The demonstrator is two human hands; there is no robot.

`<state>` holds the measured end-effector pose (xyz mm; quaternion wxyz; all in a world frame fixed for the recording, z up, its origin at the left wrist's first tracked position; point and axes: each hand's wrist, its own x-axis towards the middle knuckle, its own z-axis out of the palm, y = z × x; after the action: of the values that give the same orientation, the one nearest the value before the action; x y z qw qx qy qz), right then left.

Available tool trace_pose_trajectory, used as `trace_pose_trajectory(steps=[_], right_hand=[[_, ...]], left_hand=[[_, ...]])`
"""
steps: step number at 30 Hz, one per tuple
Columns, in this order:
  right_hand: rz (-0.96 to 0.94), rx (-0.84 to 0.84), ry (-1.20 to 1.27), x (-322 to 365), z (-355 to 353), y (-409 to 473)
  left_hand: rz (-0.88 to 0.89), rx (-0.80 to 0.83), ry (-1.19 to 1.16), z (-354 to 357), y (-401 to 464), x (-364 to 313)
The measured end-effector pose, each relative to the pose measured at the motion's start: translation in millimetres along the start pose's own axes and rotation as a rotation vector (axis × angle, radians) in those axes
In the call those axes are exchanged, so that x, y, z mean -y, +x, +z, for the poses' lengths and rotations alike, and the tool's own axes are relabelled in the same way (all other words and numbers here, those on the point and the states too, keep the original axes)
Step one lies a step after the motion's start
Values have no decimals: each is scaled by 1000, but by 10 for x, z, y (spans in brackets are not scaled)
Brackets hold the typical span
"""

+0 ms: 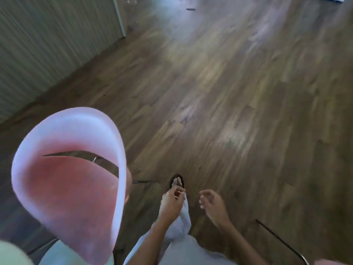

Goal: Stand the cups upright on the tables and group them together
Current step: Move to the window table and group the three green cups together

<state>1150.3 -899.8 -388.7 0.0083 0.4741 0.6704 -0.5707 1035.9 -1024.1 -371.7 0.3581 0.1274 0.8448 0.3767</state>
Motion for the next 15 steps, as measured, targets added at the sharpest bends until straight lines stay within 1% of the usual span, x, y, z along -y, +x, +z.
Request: trace_pose_trajectory(steps=[4,8,13,15], right_hand=[[-14,-15,18,443,-174,963],[-87,-11,17,1257,-263,1849],[-123,91,-20,2286,-235,2720],[-167,154,-86,2646,-175,3055]], left_hand=[[9,-20,-10,-165,983,-574],[26,-49,-10,-452,1921,-1180],[-41,-146,-98,-844,2721,-1526],[-78,-194,-140,-991,3024,-1571]])
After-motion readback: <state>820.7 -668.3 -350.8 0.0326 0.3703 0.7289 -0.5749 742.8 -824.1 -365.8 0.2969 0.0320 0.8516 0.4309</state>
